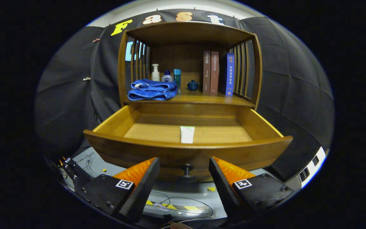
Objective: Pull open the drawer, take out the items inside it, and place them on the countertop above the cabinet.
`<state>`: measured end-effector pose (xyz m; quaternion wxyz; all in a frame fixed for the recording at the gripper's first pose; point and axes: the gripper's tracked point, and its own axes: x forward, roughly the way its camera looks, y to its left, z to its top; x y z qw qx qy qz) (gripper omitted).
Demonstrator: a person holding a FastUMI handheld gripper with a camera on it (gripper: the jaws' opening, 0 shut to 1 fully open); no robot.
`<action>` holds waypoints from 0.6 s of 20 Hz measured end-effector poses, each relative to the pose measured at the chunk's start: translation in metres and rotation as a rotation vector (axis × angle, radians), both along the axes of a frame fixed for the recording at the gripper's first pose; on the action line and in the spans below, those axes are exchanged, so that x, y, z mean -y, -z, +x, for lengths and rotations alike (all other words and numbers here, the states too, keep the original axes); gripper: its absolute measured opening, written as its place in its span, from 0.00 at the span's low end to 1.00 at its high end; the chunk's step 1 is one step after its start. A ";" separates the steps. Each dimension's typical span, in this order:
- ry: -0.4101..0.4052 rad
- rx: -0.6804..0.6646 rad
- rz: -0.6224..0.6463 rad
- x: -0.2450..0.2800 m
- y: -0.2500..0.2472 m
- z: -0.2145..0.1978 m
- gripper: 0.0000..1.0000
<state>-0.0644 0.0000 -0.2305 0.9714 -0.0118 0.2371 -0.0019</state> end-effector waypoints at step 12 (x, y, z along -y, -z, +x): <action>-0.012 -0.278 0.073 -0.001 -0.005 0.148 1.00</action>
